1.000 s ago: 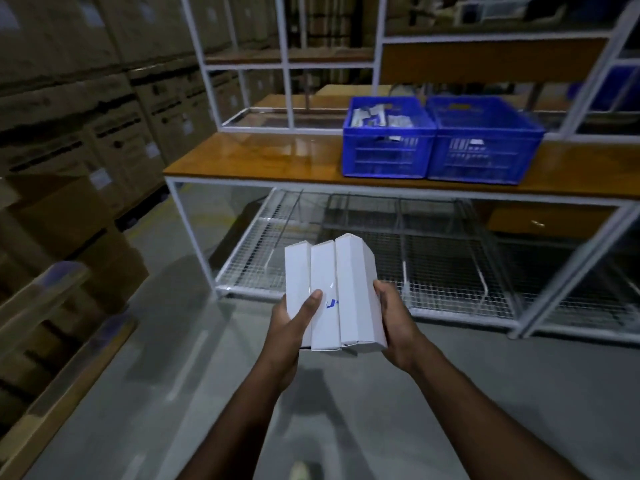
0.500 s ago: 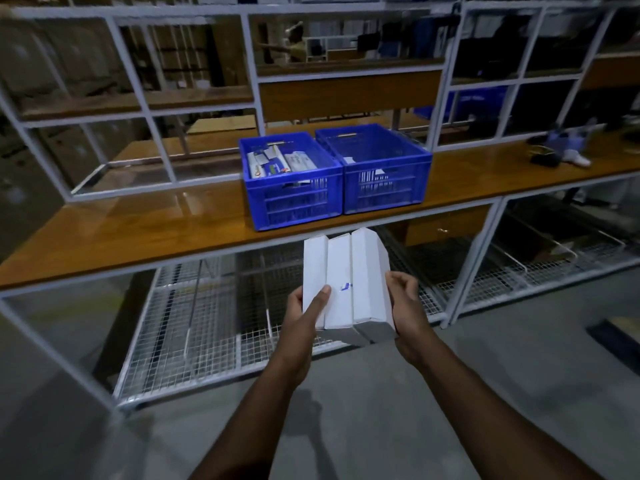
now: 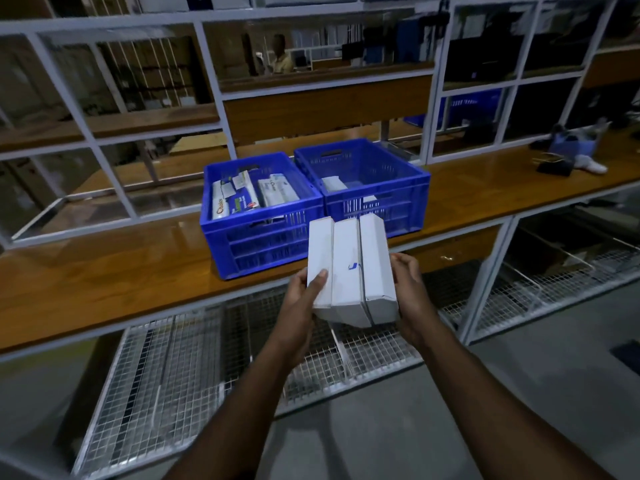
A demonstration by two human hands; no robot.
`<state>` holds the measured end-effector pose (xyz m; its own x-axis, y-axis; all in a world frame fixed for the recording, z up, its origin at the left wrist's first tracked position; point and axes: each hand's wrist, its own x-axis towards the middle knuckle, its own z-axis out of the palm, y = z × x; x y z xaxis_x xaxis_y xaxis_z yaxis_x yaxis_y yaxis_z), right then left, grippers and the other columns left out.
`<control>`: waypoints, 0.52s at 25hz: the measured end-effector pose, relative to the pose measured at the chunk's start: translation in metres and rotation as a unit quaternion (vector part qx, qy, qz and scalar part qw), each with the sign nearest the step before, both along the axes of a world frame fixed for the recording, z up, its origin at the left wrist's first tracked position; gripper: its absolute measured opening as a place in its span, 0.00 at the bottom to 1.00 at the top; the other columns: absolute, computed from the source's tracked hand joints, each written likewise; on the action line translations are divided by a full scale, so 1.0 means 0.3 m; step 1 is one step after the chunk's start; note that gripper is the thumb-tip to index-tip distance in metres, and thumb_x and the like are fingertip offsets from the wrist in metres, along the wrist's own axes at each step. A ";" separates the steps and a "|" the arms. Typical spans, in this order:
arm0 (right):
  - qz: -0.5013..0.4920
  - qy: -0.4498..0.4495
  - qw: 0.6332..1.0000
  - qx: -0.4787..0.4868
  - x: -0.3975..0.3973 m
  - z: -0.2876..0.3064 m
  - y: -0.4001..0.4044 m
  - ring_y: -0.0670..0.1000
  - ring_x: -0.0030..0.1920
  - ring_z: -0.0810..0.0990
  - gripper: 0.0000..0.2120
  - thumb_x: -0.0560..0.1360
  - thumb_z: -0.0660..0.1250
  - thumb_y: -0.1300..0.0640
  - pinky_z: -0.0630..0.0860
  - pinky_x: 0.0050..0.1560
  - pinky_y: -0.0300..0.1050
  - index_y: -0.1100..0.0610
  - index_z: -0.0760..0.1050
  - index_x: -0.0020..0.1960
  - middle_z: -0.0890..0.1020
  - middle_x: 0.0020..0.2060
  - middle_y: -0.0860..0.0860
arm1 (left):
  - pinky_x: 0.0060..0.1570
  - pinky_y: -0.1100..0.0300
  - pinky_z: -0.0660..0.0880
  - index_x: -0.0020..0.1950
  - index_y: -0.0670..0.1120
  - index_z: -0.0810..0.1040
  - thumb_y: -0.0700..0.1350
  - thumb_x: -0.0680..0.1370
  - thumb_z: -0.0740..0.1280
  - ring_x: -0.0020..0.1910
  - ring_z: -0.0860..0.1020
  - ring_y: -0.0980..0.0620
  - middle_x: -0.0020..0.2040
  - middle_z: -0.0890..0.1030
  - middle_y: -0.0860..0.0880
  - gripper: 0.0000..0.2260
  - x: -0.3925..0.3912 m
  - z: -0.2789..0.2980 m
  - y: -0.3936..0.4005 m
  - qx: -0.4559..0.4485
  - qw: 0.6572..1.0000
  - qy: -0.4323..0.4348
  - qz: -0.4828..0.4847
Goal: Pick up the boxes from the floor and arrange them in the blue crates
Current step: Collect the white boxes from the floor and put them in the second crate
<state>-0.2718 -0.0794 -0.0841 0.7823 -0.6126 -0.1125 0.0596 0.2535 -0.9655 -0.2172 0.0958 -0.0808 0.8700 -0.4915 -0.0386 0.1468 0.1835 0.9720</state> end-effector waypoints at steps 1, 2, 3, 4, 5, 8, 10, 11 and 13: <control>0.008 -0.006 1.000 0.004 0.057 0.021 -0.052 0.55 0.52 0.81 0.14 0.82 0.59 0.48 0.77 0.46 0.50 0.53 0.66 0.66 0.80 0.55 0.54 | 0.57 0.54 0.78 0.71 0.47 0.73 0.56 0.75 0.67 0.61 0.81 0.51 0.63 0.83 0.50 0.26 0.056 0.026 -0.052 -0.001 1.000 -0.006 0.006; 0.016 -0.012 1.000 0.006 0.108 0.045 -0.100 0.55 0.52 0.81 0.15 0.82 0.59 0.48 0.77 0.49 0.52 0.53 0.66 0.66 0.80 0.55 0.54 | 0.60 0.53 0.77 0.70 0.47 0.74 0.56 0.77 0.65 0.62 0.81 0.51 0.63 0.83 0.50 0.24 0.114 0.048 -0.097 0.003 1.000 -0.011 0.012; 0.022 -0.018 1.000 0.008 0.167 0.066 -0.157 0.55 0.53 0.81 0.15 0.82 0.59 0.48 0.77 0.51 0.54 0.53 0.66 0.66 0.80 0.55 0.54 | 0.63 0.52 0.76 0.70 0.47 0.75 0.56 0.80 0.63 0.64 0.79 0.50 0.64 0.82 0.49 0.22 0.176 0.074 -0.150 0.003 1.000 -0.016 0.017; 0.029 -0.022 0.999 0.006 0.223 0.087 -0.210 0.55 0.54 0.81 0.16 0.82 0.59 0.47 0.78 0.52 0.55 0.53 0.67 0.66 0.81 0.54 0.53 | 0.64 0.52 0.75 0.71 0.47 0.76 0.55 0.82 0.60 0.66 0.78 0.50 0.66 0.81 0.49 0.20 0.234 0.095 -0.195 0.011 0.999 -0.021 0.027; 0.037 -0.025 0.999 0.001 0.275 0.108 -0.258 0.55 0.54 0.82 0.18 0.81 0.60 0.45 0.78 0.54 0.57 0.52 0.68 0.67 0.81 0.55 0.53 | 0.63 0.53 0.74 0.70 0.48 0.77 0.55 0.84 0.58 0.67 0.77 0.50 0.67 0.81 0.50 0.19 0.288 0.115 -0.238 0.016 0.999 -0.026 0.038; 0.073 -0.016 0.997 -0.003 0.415 0.158 -0.395 0.58 0.56 0.83 0.27 0.75 0.62 0.37 0.80 0.54 0.63 0.52 0.71 0.68 0.83 0.58 0.56 | 0.64 0.51 0.74 0.70 0.52 0.77 0.54 0.86 0.55 0.68 0.74 0.51 0.69 0.78 0.52 0.18 0.435 0.148 -0.370 0.063 0.995 -0.056 0.061; 0.079 -0.021 0.997 -0.005 0.474 0.189 -0.463 0.57 0.55 0.84 0.26 0.75 0.60 0.37 0.80 0.53 0.60 0.51 0.75 0.66 0.84 0.56 0.55 | 0.72 0.44 0.69 0.76 0.51 0.70 0.55 0.86 0.56 0.72 0.70 0.49 0.75 0.72 0.51 0.20 0.511 0.162 -0.443 0.087 0.992 -0.059 0.067; 0.084 -0.024 0.996 -0.003 0.504 0.207 -0.499 0.57 0.55 0.84 0.23 0.78 0.58 0.38 0.80 0.52 0.58 0.50 0.77 0.64 0.85 0.55 0.54 | 0.73 0.43 0.67 0.78 0.51 0.68 0.54 0.85 0.56 0.74 0.69 0.48 0.76 0.70 0.50 0.21 0.547 0.176 -0.480 0.086 0.992 -0.058 0.068; 0.093 -0.020 0.995 -0.003 0.576 0.244 -0.581 0.58 0.56 0.83 0.23 0.80 0.53 0.38 0.78 0.54 0.58 0.48 0.80 0.61 0.86 0.53 0.53 | 0.72 0.45 0.70 0.78 0.50 0.67 0.54 0.85 0.58 0.72 0.71 0.48 0.75 0.71 0.50 0.22 0.614 0.213 -0.554 0.085 0.991 -0.075 0.067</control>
